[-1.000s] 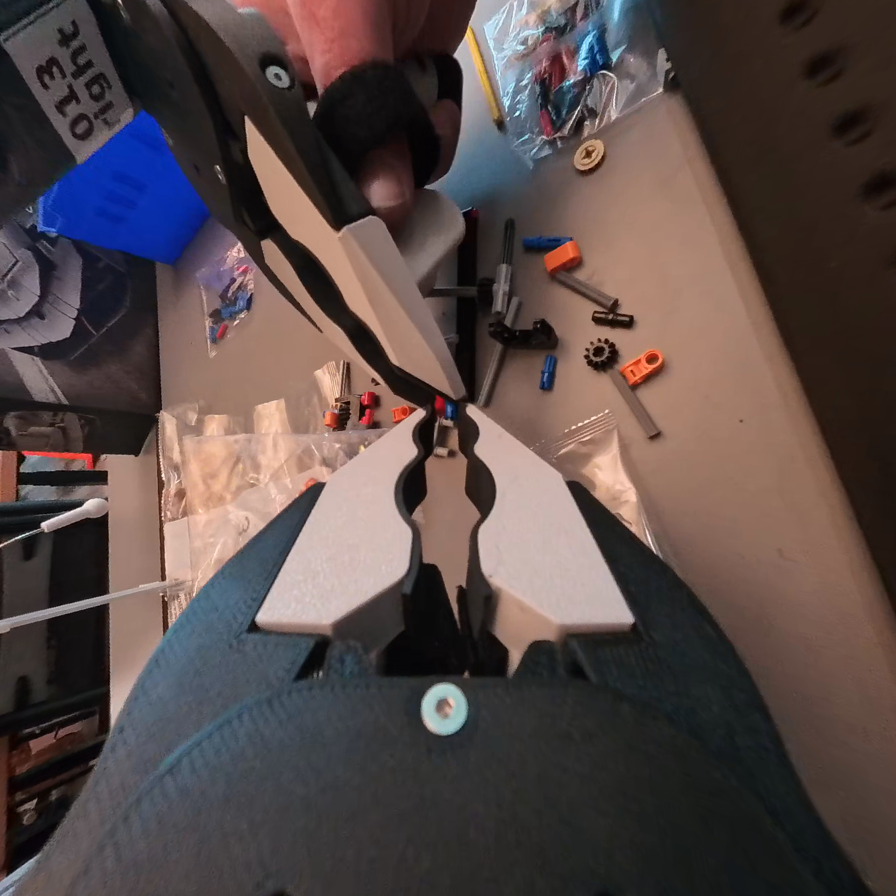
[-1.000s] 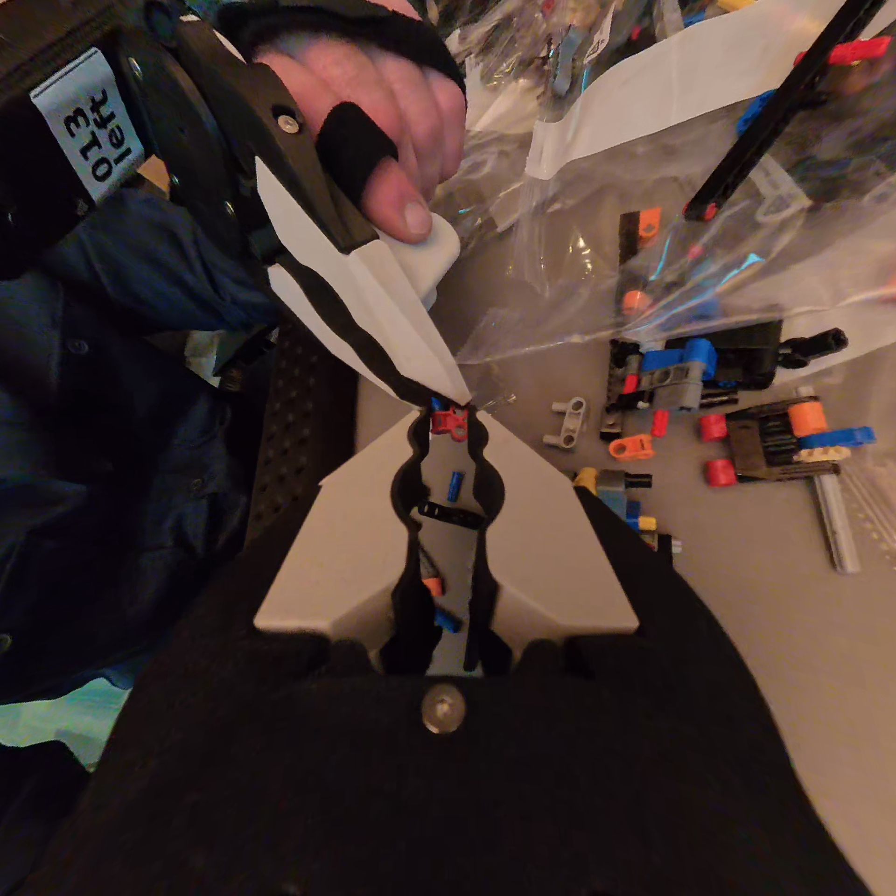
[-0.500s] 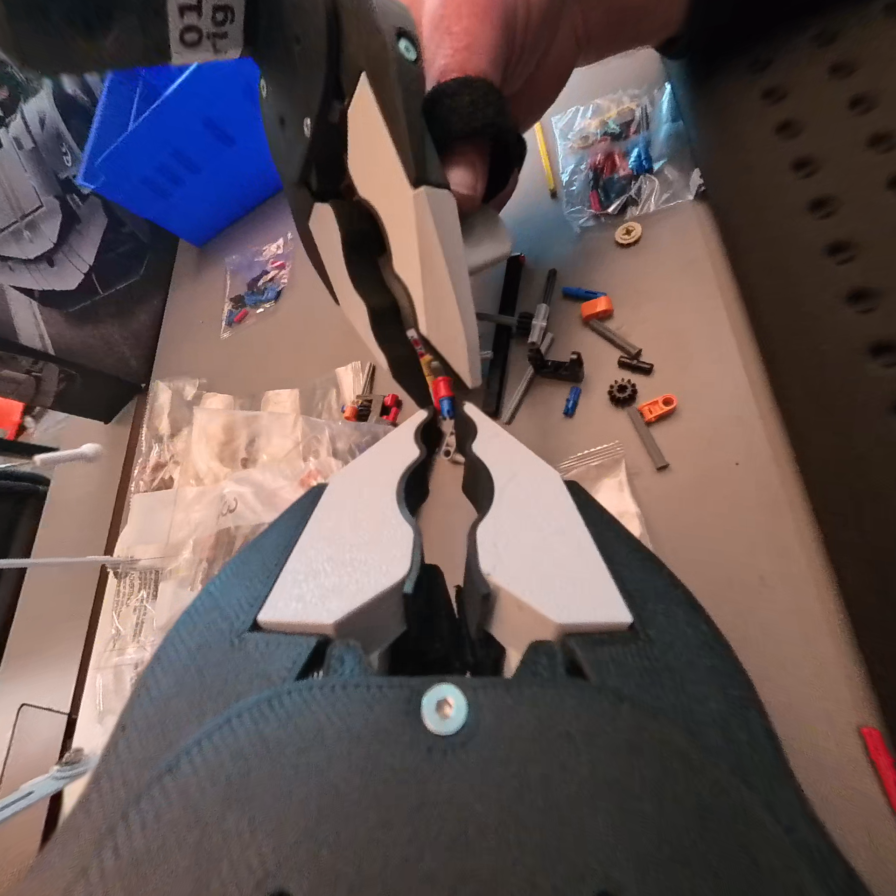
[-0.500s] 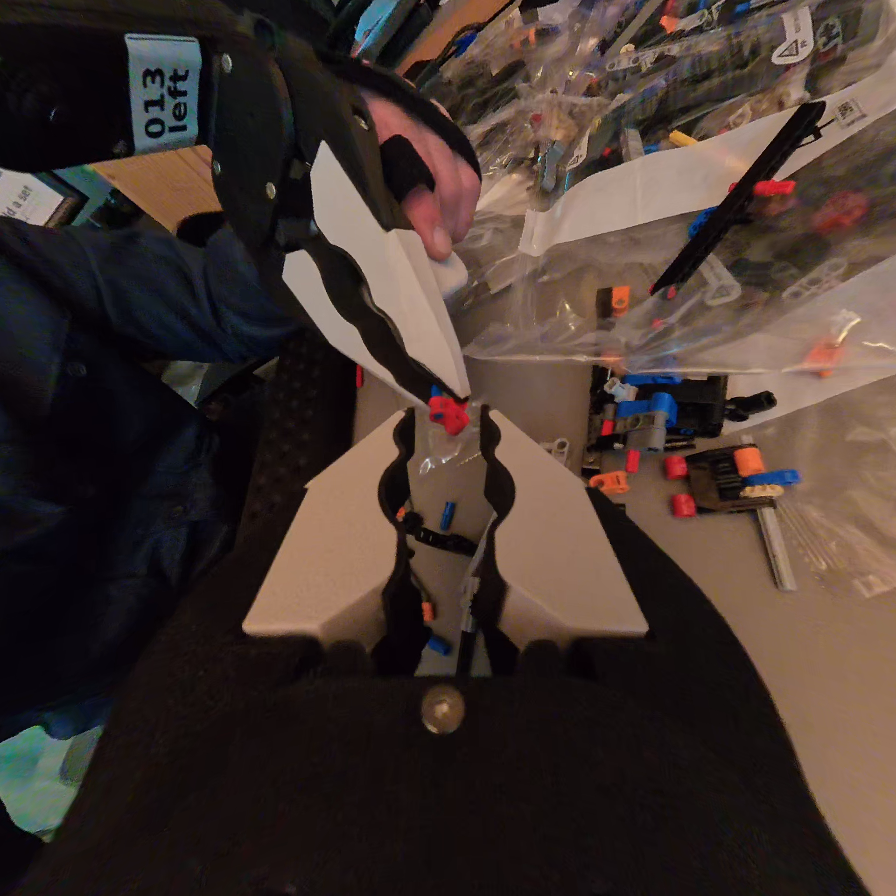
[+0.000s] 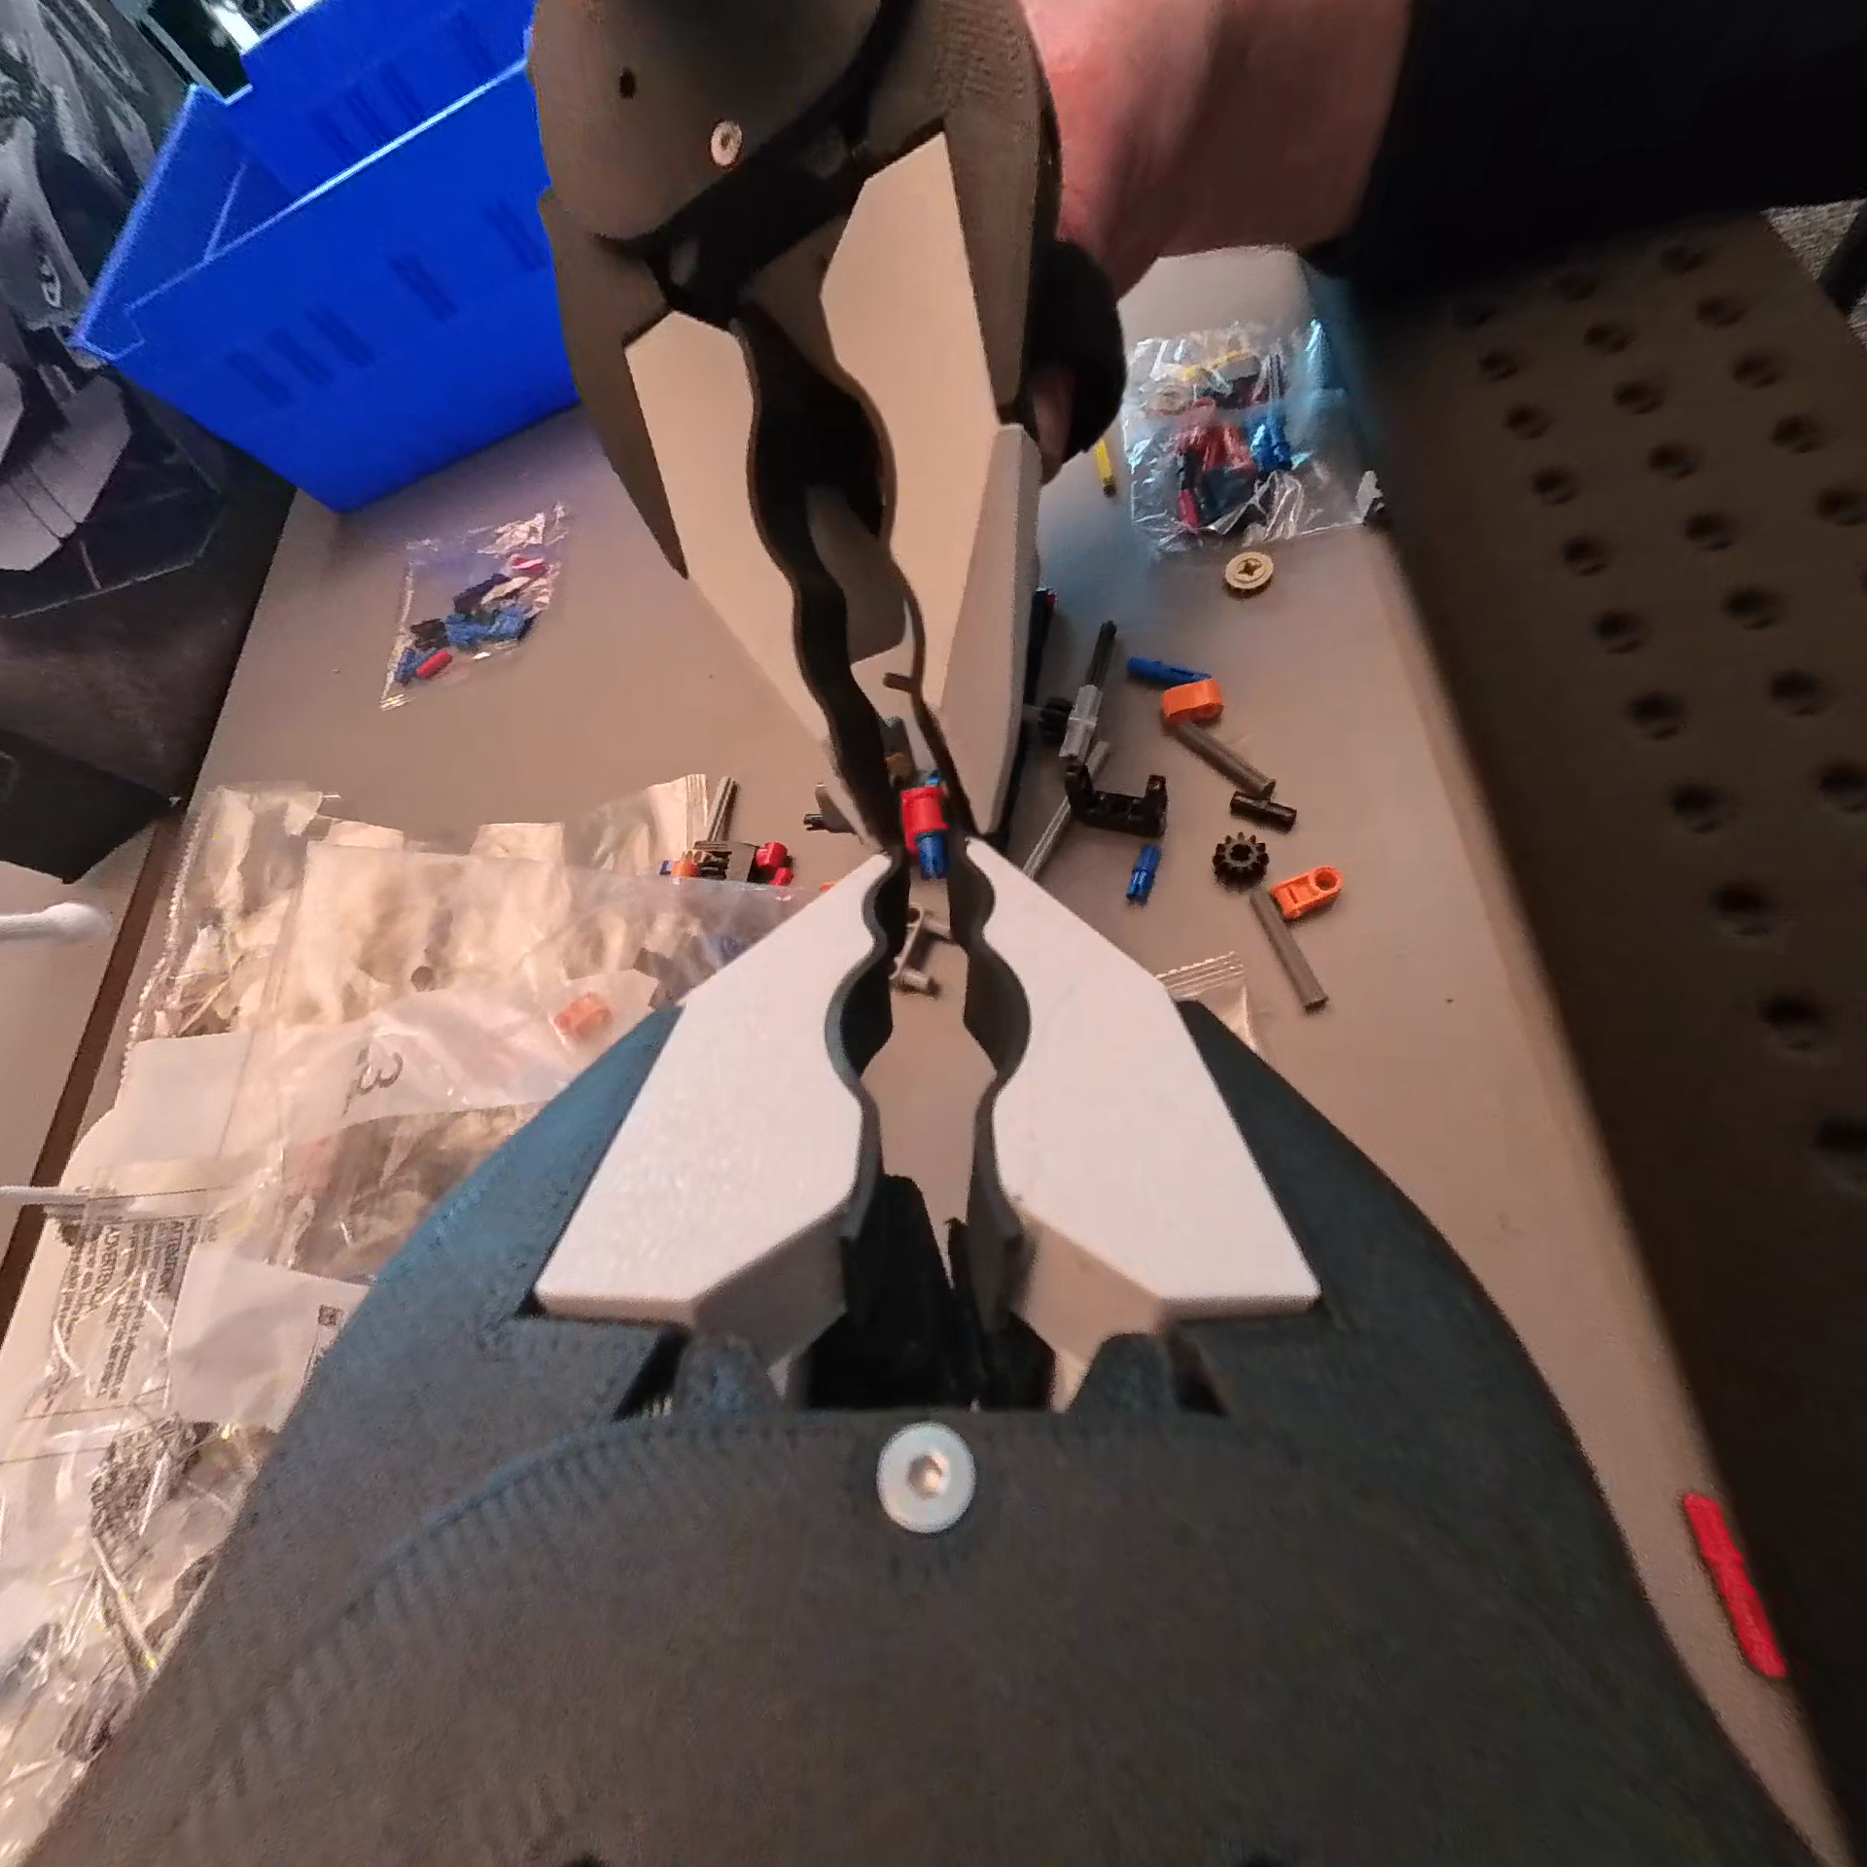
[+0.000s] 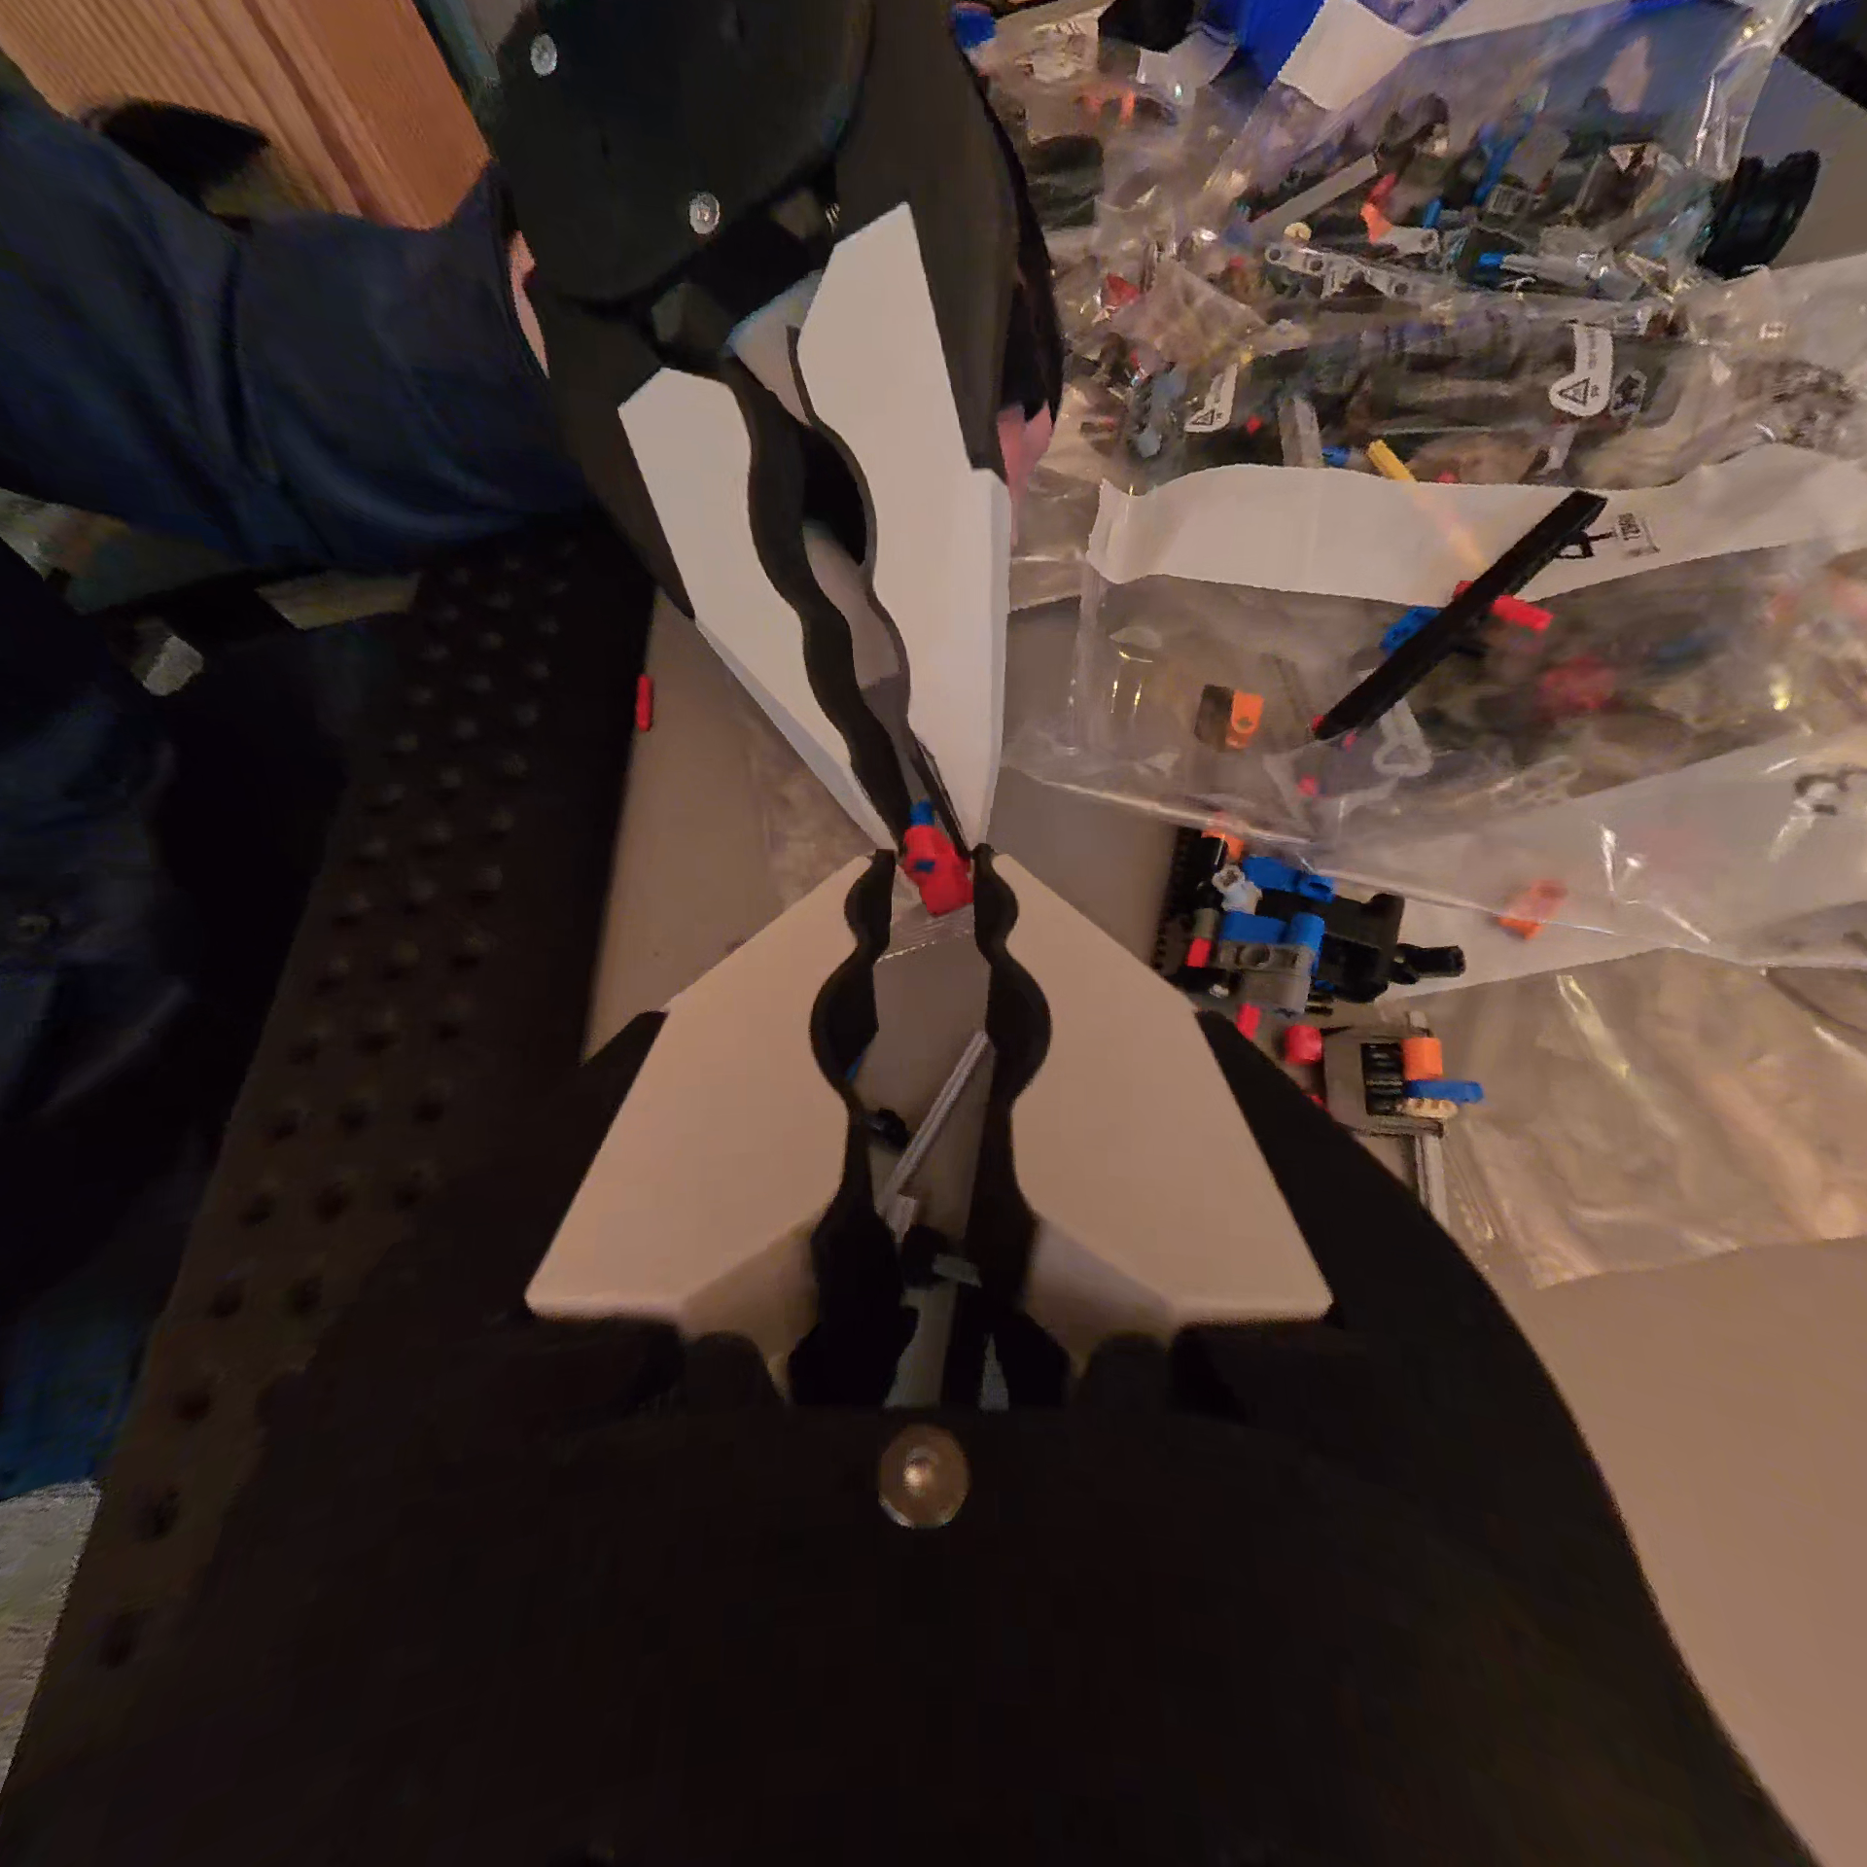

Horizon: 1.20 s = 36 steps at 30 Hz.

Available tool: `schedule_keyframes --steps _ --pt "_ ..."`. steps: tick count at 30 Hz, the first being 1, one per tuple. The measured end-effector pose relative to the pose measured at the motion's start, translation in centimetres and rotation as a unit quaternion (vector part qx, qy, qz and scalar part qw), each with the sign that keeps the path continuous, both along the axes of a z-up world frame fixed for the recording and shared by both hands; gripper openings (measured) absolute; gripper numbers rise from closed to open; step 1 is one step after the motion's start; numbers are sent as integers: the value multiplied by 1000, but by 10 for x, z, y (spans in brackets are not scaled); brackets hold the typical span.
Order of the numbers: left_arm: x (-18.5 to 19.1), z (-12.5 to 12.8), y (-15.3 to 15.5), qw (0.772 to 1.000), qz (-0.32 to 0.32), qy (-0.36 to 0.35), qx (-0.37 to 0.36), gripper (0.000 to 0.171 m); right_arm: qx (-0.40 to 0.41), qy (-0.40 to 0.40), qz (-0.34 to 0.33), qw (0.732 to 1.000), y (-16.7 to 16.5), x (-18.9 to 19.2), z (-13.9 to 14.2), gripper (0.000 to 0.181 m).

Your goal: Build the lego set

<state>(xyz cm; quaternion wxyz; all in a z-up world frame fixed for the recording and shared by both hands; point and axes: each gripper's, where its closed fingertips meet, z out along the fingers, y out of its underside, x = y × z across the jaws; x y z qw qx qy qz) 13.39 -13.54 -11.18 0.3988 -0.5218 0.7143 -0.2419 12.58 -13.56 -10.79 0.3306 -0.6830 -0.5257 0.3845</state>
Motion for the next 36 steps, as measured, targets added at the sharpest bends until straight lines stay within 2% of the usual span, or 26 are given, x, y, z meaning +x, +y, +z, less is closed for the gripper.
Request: schedule_keyframes --steps 5,11,15,19,21,23,25,27,29,30,36 --pt "-1 -1 1 1000 2 3 -4 6 41 -26 -6 999 2 1 -3 9" --pt "-1 -3 -1 1000 -4 8 -2 6 47 -44 -3 998 0 2 -4 6" --pt "-3 13 -4 999 -14 -25 -33 6 46 -7 3 999 -4 1 10 5" --pt "-5 15 -5 998 -18 -29 -44 3 46 -3 4 999 -5 1 13 5" --pt "-26 8 23 999 37 6 -3 0 51 -11 -19 998 2 18 13 5" --pt "-33 35 26 994 34 -79 -69 0 41 47 -28 998 3 27 33 5" --pt "-29 47 21 990 19 -111 -90 0 31 48 -23 998 2 24 33 5" --pt "-20 37 13 993 6 -93 -73 0 29 23 -21 999 2 19 22 6" --pt "-10 32 7 995 0 -84 -61 18 28 25 -18 999 1 16 21 5" --pt "-5 31 4 995 -2 -83 -62 21 27 28 -17 999 1 16 22 5" --pt "6 21 -3 996 -10 -68 -54 11 32 14 0 999 -4 8 16 6"
